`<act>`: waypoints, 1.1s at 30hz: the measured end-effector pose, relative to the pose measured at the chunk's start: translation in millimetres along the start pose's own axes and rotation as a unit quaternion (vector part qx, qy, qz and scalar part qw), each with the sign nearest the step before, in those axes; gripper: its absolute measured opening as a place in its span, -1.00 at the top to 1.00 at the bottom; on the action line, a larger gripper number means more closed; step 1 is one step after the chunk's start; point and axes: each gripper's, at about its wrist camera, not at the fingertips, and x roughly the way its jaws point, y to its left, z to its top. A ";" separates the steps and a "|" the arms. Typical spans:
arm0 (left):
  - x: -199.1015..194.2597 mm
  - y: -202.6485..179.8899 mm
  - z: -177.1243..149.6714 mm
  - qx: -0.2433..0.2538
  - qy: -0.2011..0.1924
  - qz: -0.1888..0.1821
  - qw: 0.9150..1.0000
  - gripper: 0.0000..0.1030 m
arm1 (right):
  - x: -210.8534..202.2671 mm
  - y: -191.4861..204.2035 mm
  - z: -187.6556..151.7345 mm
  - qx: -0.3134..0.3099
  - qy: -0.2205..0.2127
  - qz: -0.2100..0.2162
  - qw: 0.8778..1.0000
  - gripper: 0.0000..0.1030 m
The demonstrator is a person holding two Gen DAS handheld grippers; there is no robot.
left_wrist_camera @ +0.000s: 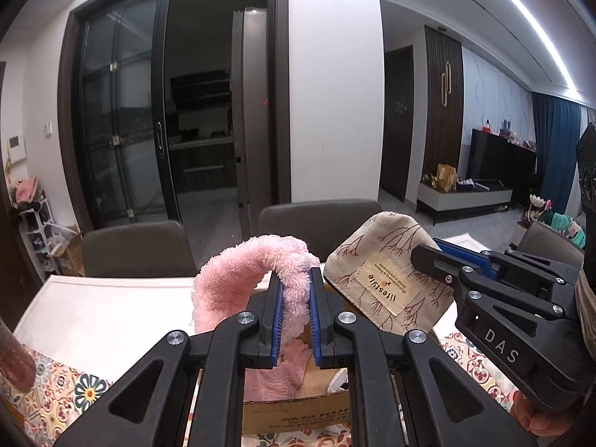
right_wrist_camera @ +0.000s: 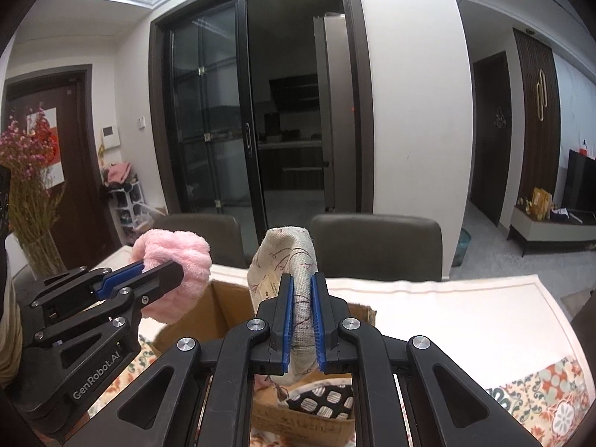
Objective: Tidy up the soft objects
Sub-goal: 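Lift the headband and grey pouch and carry both over the box, then open both tools to drop the headband and pouch into the box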
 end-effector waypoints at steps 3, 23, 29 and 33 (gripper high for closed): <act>15.0 -0.4 -5.0 -0.001 0.018 -0.003 1.000 0.73 | 15.6 -3.5 -3.8 0.004 0.017 0.000 1.000 0.78; 69.5 -7.3 -38.0 0.012 0.113 -0.024 0.993 0.59 | 84.0 -27.6 -49.1 0.026 0.129 0.008 0.991 0.74; 65.1 -6.5 -35.8 0.011 0.108 -0.022 0.994 0.30 | 84.9 -31.2 -51.6 0.033 0.137 0.005 0.990 0.23; 55.3 -4.0 -32.8 0.011 0.099 -0.020 0.995 0.19 | 74.4 -30.9 -45.8 0.032 0.126 -0.004 0.991 0.23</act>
